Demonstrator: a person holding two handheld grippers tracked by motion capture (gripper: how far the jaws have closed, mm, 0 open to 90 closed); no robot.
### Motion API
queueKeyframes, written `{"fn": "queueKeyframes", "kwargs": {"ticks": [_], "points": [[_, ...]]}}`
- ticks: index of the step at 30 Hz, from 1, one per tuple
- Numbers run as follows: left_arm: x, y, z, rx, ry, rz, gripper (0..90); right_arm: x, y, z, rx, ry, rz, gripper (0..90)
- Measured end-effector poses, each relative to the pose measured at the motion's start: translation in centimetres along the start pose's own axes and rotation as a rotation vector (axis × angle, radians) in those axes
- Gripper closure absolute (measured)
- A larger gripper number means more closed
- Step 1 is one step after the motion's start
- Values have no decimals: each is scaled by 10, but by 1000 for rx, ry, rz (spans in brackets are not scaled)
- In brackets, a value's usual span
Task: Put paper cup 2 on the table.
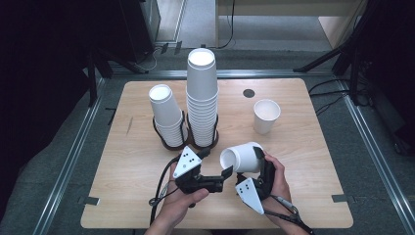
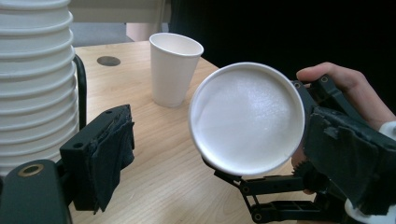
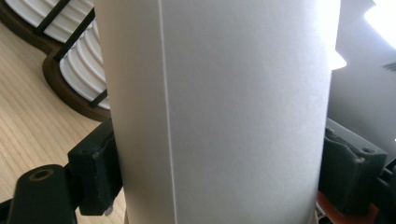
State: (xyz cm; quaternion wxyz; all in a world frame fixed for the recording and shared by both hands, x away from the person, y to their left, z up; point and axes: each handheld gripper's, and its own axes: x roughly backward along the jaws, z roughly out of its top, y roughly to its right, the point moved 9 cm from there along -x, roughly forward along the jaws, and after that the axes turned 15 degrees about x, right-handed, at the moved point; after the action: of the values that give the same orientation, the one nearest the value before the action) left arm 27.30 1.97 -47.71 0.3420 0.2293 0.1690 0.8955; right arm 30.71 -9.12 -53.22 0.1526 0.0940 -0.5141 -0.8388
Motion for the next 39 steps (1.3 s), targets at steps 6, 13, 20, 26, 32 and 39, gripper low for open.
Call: {"fn": "queueKeyframes", "kwargs": {"ticks": [6,13,20,26,32,39], "points": [[-2,2,-4,-2,-20,-12,91,0,-1,1,55,6,-9,148],[-6,4,-10,-7,-55,-16,76,1,-2,6,76,26,-10,147],[-10,3,-16,3,-107,-12,23,3,-6,13,88,50,0,147],[-13,3,-21,5,-144,0,22,5,-10,19,97,71,7,146],[-15,2,-24,23,-172,14,24,6,-13,23,111,90,14,146],[-14,1,-24,49,-176,15,51,7,-14,26,117,100,14,146]]}}
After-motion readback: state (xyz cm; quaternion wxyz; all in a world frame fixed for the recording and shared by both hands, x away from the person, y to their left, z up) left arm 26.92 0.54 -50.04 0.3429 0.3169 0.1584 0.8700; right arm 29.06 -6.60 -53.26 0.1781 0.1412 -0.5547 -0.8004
